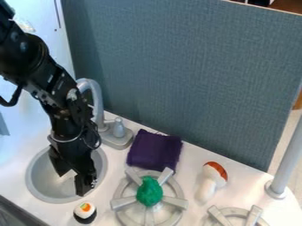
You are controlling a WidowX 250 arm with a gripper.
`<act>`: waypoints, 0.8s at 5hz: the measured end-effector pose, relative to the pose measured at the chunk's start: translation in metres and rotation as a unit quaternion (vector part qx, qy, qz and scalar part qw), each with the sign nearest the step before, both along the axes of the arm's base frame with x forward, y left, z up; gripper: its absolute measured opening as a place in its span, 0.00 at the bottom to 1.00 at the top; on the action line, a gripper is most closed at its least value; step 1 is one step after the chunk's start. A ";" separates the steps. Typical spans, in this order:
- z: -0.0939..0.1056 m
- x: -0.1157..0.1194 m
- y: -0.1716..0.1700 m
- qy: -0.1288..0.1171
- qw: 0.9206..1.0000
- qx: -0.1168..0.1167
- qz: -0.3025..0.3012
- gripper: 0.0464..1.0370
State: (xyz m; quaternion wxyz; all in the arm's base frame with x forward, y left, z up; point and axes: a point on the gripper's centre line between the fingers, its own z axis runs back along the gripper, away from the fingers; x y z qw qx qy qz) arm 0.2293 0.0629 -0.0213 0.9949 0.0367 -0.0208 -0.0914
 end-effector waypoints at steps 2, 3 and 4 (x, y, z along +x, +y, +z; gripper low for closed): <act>-0.018 -0.001 -0.008 0.005 0.999 -0.023 -0.022 0.96; -0.034 -0.003 -0.007 0.011 0.999 -0.020 -0.022 0.96; -0.052 -0.006 -0.008 0.032 0.999 0.013 -0.018 0.96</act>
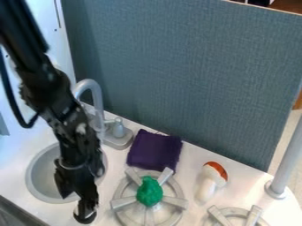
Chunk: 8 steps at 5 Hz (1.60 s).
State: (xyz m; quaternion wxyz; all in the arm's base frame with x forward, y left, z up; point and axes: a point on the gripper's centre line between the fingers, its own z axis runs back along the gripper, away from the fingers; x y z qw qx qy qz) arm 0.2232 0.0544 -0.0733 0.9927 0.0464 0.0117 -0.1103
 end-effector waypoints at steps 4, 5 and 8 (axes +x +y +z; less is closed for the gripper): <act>-0.030 0.011 0.004 0.036 0.999 0.016 0.015 0.96; -0.035 0.011 0.003 0.045 0.999 0.013 0.020 0.93; -0.004 0.007 0.000 0.027 0.999 -0.013 0.044 0.53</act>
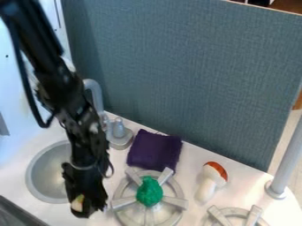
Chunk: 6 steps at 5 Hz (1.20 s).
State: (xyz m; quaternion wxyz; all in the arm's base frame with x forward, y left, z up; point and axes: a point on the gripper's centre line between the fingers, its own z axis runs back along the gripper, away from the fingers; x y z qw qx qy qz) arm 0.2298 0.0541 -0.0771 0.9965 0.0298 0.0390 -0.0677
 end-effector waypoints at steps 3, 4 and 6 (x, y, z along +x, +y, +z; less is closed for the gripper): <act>0.063 0.011 -0.059 -0.032 0.998 -0.044 -0.019 0.53; 0.065 0.021 -0.101 -0.037 0.998 -0.044 -0.033 0.53; 0.052 0.049 -0.179 -0.046 0.994 -0.030 -0.089 0.53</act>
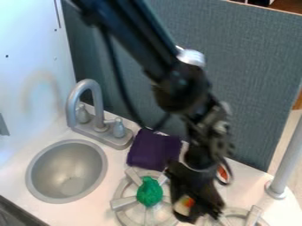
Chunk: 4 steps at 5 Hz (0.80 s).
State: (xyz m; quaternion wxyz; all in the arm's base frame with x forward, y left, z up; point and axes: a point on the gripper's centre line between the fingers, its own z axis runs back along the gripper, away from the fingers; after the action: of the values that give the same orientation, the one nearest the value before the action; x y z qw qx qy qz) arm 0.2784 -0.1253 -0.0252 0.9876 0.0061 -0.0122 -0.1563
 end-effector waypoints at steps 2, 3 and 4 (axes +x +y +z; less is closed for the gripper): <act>-0.022 0.022 -0.049 0.007 0.999 0.015 -0.038 0.53; -0.041 0.029 -0.063 0.011 0.998 0.027 -0.058 0.53; -0.054 0.032 -0.071 0.015 0.997 0.014 -0.068 0.53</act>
State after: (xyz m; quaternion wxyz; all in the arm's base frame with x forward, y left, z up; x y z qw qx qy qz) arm 0.3107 -0.1966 -0.0787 0.9746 0.0172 0.0041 -0.2232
